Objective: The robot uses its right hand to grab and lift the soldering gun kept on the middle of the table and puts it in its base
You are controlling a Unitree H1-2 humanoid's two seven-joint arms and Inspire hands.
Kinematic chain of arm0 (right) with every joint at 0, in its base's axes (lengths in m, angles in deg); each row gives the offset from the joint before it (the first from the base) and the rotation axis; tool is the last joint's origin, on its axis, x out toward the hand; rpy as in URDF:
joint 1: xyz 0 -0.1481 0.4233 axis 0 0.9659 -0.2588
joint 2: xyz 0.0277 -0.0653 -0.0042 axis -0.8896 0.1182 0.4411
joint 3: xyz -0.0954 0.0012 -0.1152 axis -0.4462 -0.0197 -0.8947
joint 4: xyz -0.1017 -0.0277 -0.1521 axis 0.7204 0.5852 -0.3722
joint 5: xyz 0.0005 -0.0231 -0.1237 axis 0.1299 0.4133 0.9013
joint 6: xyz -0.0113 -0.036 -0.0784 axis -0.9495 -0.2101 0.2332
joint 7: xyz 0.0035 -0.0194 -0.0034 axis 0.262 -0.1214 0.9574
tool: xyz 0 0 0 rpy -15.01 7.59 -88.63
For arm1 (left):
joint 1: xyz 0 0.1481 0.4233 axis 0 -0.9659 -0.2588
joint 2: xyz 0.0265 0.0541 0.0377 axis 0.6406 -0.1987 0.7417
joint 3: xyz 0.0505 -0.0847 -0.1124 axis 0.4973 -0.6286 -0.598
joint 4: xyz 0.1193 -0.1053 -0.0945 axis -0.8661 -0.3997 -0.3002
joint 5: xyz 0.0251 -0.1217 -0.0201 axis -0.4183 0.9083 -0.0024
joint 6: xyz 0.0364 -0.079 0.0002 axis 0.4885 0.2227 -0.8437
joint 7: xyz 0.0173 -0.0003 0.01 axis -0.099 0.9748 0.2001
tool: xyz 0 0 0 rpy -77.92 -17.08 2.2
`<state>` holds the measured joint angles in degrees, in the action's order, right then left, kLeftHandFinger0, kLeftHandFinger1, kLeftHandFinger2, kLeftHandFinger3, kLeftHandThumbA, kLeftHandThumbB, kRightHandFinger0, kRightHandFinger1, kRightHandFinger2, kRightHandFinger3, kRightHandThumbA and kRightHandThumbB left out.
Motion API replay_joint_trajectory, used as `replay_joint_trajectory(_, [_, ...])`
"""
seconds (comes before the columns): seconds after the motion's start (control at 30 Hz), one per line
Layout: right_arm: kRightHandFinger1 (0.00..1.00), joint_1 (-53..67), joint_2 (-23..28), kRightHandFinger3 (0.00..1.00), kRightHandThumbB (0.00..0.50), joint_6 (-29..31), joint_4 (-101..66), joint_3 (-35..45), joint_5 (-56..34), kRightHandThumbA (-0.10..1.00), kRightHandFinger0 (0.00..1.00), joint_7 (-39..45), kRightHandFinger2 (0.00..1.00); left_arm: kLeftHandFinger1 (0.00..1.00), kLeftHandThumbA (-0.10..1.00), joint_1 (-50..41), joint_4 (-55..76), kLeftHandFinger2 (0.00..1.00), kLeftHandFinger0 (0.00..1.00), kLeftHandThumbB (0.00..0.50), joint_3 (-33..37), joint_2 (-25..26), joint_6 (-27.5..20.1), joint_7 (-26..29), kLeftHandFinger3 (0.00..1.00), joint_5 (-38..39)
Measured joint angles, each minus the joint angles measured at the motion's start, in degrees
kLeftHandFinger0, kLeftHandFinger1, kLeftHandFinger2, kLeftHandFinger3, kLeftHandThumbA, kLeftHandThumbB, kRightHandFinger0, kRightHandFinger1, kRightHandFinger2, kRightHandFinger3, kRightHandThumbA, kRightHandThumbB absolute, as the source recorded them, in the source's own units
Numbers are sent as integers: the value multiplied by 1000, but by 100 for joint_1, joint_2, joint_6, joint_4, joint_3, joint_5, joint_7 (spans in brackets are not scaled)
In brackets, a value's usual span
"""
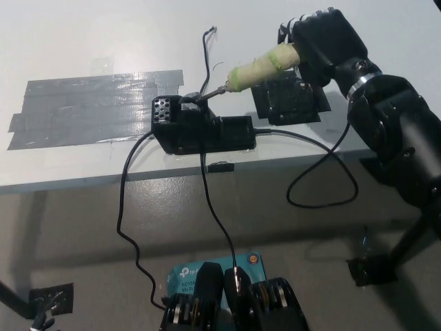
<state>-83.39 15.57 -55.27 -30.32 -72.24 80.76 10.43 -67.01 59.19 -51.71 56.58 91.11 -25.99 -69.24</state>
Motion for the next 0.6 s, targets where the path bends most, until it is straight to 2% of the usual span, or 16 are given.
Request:
replay_joint_trajectory(0.03, [99,1,-22,437,27,-3,0,0,6,-100,0,0,563,1000,1000,-1,6,1000,1000,500,1,0,1,0,1000,0])
replay_joint_trajectory(0.07, [182,1,-38,456,68,-3,0,-13,18,-100,59,0,554,1000,1000,-1,9,1000,1000,500,5,0,2,0,1000,0])
replay_joint_trajectory(0.1, [131,1,-38,340,66,-3,0,-13,18,-100,12,0,439,1000,1000,-1,9,1000,1000,500,5,0,2,0,1000,0])
replay_joint_trajectory(0.13, [21,4,-67,182,53,-2,-1,-72,47,-100,0,0,274,1000,1000,3,10,1000,1000,500,14,-1,9,0,1000,0])
replay_joint_trajectory(0.17, [1,8,-80,91,39,-3,-2,-93,54,-100,0,0,221,1000,1000,2,11,1000,1000,500,14,-1,12,0,1000,0])
replay_joint_trajectory(0.23, [17,22,-106,134,35,-6,-9,-136,61,-100,0,-1,381,1000,1000,2,18,1000,1000,500,15,-1,22,0,1000,0])
replay_joint_trajectory(0.27, [18,35,-124,141,14,-6,-13,-162,69,-100,0,-1,446,1000,1000,1,28,1000,1000,500,19,-1,28,0,1000,0])
replay_joint_trajectory(0.3, [42,42,-135,211,4,-6,-14,-177,73,-100,0,-1,502,1000,1000,1,35,1000,1000,500,20,-1,33,0,1000,0])
replay_joint_trajectory(0.37, [64,68,-169,311,27,-12,-19,-227,87,-100,0,0,504,1000,1000,3,54,1000,1000,500,21,-6,47,0,1000,1])
replay_joint_trajectory(0.43, [64,84,-205,380,30,-12,-18,-239,86,-100,0,0,496,1000,1000,4,46,1000,1000,500,23,-8,47,0,1000,1])
replay_joint_trajectory(0.6, [49,100,-276,385,42,-13,-17,-257,88,-100,0,-1,469,1000,1000,6,51,1000,1000,500,38,-7,49,0,1000,0])
